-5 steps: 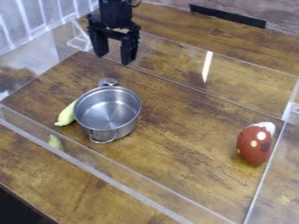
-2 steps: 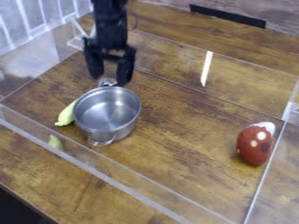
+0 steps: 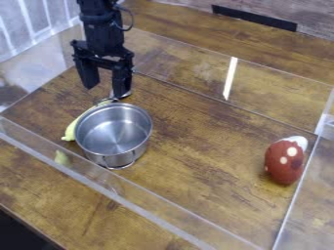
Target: Move the green spoon to the left
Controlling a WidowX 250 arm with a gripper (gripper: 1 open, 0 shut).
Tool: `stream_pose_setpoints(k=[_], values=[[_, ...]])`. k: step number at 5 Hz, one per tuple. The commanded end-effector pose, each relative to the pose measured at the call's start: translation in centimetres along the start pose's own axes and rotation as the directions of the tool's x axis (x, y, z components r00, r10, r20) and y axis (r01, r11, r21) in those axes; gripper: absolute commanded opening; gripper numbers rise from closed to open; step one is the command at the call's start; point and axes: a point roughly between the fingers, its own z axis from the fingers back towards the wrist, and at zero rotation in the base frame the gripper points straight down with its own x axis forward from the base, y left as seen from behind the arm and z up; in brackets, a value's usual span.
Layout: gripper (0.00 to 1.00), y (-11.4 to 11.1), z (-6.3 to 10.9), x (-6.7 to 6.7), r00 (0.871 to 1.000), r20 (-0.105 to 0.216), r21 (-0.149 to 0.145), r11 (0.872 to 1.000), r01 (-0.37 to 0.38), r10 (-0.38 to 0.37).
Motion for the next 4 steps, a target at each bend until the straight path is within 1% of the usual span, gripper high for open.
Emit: stream_pose_setpoints(k=[1,2,3,4], values=[[1.0,0.2,1.2,0.0,0.999,0.048,0.012,1.0,0.011,-0.011],[1.0,-0.9,0.0,-0.2,0.995,0.036,0.01,0.996,-0.089,0.088],[1.0,-2.0,-1.0,-0.4,0.982,0.027,0.01,0.982,-0.187,0.187],[1.0,-2.4,-1.1,-0.6,0.973,0.027,0.011,0.973,-0.23,0.23]])
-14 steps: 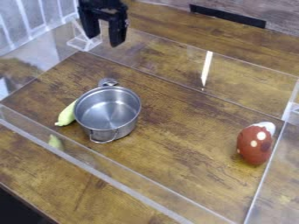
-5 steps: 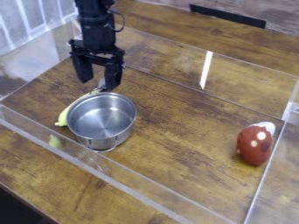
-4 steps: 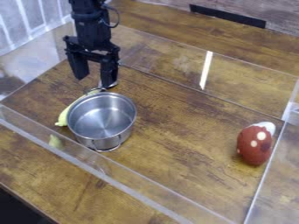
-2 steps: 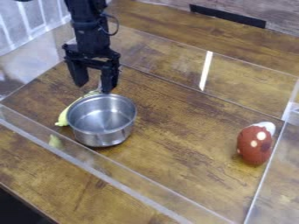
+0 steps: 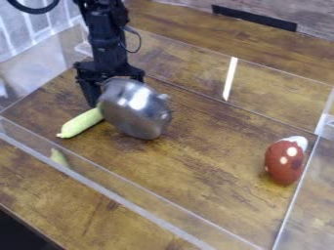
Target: Move the green spoon to the left
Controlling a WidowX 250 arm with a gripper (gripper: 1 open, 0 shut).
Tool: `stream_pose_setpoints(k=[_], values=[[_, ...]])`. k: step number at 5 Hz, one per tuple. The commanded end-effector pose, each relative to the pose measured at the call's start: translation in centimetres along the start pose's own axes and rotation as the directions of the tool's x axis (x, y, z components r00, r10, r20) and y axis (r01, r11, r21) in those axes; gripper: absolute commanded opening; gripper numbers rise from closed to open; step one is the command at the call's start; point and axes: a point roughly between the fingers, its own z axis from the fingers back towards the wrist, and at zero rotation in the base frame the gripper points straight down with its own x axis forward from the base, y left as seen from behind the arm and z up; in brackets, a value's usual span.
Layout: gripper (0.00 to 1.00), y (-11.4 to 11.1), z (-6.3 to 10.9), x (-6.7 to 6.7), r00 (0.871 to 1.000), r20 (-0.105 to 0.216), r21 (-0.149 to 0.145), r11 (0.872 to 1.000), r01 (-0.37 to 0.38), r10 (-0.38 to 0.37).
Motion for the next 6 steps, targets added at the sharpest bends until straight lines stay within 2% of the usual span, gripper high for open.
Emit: stream_pose_setpoints(k=[1,2,3,4,5,6], values=[[0.0,-0.7,2.5,-0.7,0.999,0.046,-0.018,1.0,-0.022,0.023],[0.0,-0.4,3.1,-1.2,0.999,0.051,-0.029,0.999,-0.016,0.017],[0.0,-0.1,4.5,-1.4,0.998,0.067,-0.047,0.999,0.018,-0.015],[0.0,-1.0,6.4,-1.3,0.994,0.09,-0.07,0.995,0.067,-0.061],[1.0,-2.4,7.2,-1.2,0.988,0.091,-0.085,0.987,0.133,-0.126],[1.0,-4.5,7.0,-2.2,0.97,0.086,-0.105,0.966,0.235,-0.227]])
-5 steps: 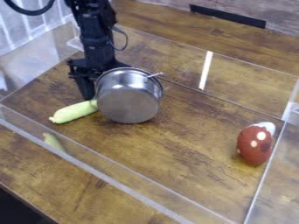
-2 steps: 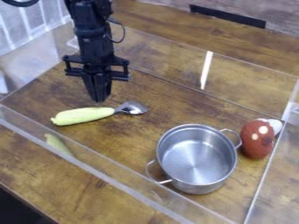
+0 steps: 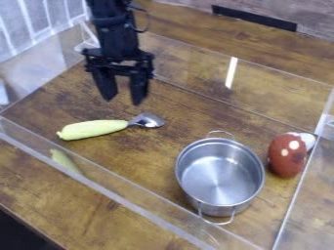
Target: Move the green spoon to the left
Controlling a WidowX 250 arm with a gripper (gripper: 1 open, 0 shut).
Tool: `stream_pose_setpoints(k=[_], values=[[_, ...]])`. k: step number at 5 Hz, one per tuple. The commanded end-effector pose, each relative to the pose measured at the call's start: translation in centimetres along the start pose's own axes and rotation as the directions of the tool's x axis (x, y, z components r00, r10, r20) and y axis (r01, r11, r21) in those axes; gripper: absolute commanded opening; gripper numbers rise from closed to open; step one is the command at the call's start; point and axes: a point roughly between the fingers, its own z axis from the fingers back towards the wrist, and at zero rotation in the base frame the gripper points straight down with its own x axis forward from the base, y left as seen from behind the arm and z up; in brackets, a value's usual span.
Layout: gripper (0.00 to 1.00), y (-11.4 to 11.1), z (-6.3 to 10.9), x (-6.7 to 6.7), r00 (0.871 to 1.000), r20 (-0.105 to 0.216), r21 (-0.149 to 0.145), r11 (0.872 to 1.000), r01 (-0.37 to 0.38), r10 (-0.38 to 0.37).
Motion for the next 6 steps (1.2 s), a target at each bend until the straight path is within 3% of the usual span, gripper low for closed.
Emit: stream_pose_setpoints(k=[1,3,4,6], values=[[1.0,-3.7,2.4,-0.2,0.989,0.079,-0.006,0.992,0.128,-0.128],[1.0,-8.5,-1.7,-2.9,0.958,0.076,-0.022,0.96,0.279,-0.277],[0.0,-8.6,-3.5,-3.4,0.955,0.064,-0.024,0.957,0.291,-0.289],[0.0,-10.1,-4.3,-3.6,0.959,0.068,-0.024,0.96,0.277,-0.275]])
